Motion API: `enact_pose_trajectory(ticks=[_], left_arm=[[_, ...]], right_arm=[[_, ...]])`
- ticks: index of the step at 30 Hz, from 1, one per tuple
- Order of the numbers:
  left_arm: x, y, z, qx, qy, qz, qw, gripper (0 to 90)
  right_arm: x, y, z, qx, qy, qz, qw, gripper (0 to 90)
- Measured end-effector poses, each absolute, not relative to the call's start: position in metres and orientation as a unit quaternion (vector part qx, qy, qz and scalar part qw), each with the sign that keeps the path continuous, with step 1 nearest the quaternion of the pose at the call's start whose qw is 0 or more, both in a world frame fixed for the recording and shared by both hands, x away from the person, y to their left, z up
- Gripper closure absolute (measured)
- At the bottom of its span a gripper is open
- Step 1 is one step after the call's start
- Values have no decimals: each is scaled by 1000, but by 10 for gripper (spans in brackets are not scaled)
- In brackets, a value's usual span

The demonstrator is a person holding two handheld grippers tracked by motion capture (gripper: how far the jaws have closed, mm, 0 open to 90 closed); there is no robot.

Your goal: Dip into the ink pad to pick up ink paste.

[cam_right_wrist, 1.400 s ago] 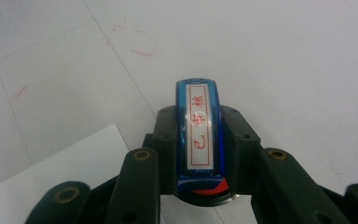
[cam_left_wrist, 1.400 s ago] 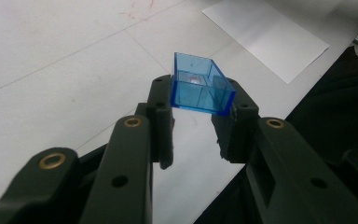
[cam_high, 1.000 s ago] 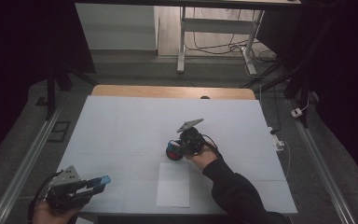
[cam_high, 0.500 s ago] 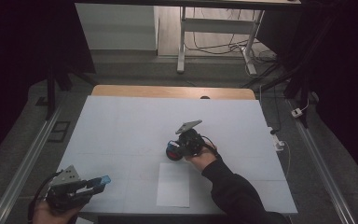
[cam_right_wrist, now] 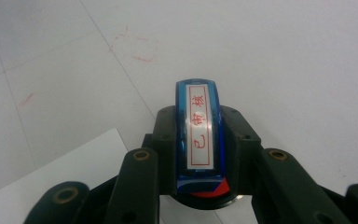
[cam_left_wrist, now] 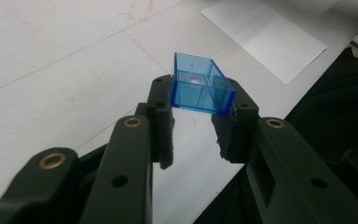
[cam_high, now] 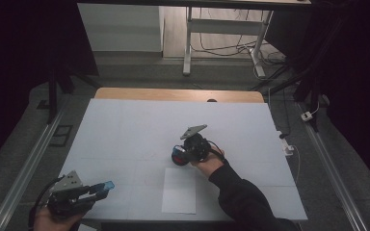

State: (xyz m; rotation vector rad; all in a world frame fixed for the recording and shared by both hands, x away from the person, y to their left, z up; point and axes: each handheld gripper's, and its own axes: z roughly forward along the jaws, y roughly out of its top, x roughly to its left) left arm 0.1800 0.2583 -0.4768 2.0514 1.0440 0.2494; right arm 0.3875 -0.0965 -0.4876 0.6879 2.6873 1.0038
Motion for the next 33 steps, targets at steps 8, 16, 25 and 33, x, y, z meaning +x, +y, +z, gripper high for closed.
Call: enact_pose_trajectory(ticks=[8, 16, 25, 33], left_arm=[[180, 258, -477, 811, 413, 99, 402, 687], [180, 259, -477, 811, 414, 99, 403, 687], [179, 259, -477, 811, 414, 99, 403, 687], [179, 259, -477, 811, 413, 99, 403, 687]], right_arm=[[387, -95, -486, 230, 908, 335, 100, 698], [387, -97, -481, 229, 903, 347, 107, 698], [383, -102, -474, 226, 901, 355, 107, 697], [376, -107, -468, 219, 900, 364, 100, 697]])
